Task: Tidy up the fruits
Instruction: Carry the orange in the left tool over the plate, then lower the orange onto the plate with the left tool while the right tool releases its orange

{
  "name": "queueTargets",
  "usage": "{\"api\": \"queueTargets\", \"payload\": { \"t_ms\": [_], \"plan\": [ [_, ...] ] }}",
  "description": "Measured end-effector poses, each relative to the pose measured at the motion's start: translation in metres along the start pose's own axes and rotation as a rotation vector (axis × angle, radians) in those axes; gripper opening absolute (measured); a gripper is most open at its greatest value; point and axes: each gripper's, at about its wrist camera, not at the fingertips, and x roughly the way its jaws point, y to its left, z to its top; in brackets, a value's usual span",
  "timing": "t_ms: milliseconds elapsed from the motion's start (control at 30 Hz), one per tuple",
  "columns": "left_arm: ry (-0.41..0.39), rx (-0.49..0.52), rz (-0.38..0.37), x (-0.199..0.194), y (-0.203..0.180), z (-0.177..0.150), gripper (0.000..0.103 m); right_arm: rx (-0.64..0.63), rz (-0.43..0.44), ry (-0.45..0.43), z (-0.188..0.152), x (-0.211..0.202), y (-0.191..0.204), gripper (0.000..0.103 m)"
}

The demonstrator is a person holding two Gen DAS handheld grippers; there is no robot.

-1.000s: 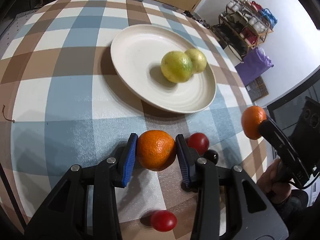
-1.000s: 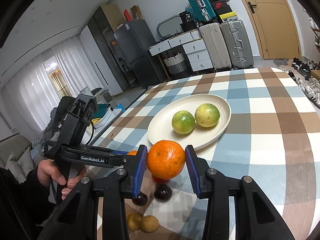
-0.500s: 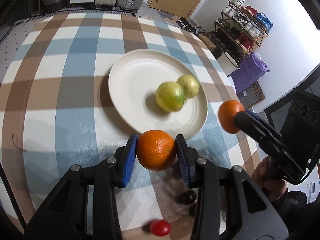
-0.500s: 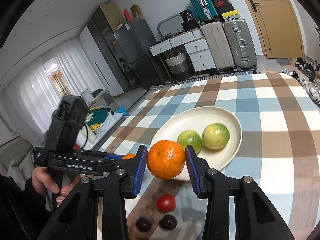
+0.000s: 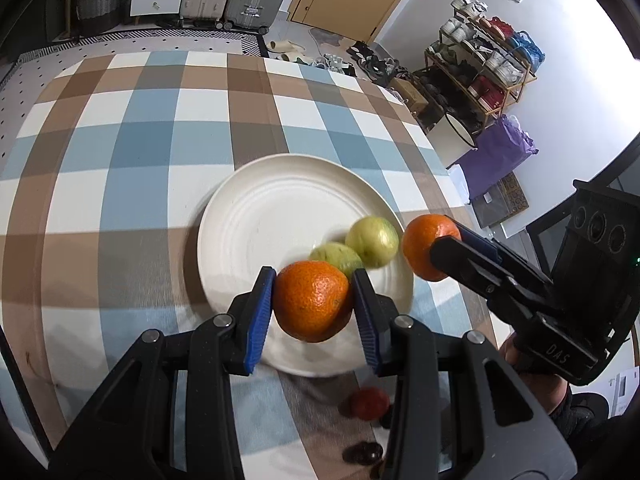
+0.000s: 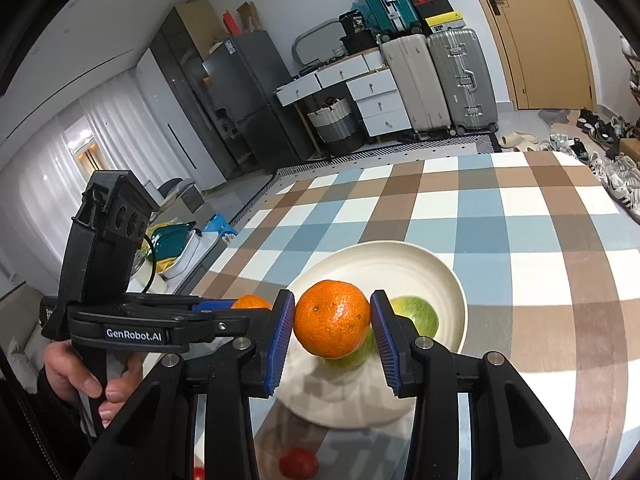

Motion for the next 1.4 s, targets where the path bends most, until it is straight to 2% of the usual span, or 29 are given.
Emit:
{"api": "queueTargets", "payload": {
  "t_ms": [133,367,867,1200,1333,1400],
  "plan": [
    [0.012,-0.007,-0.010,0.012,0.005,0.011,0.036,0.014,0.004,0.018,0.008,0.016,-0.006,0.040],
    [0.026,-0.004,0.016,0.035,0.016,0.022,0.036,0.022,0.007,0.029,0.017,0.034,-0.012,0.040],
    [0.060,-0.011,-0.004,0.062,0.024,0.025,0.036,0.047,0.008,0.089,0.009,0.068,-0.020,0.040],
    [0.052,0.001,0.027,0.051,0.020,0.024,0.039,0.054,-0.001,0.032,0.014,0.052,-0.020,0.046],
    [0.037,-0.007,0.040,0.040,0.019,0.020,0.047,0.053,-0.010,0.004,0.016,0.037,-0.018,0.047],
    [0.032,-0.010,0.042,0.033,0.018,0.017,0.047,0.057,-0.014,-0.008,0.015,0.029,-0.017,0.047]
  ]
}}
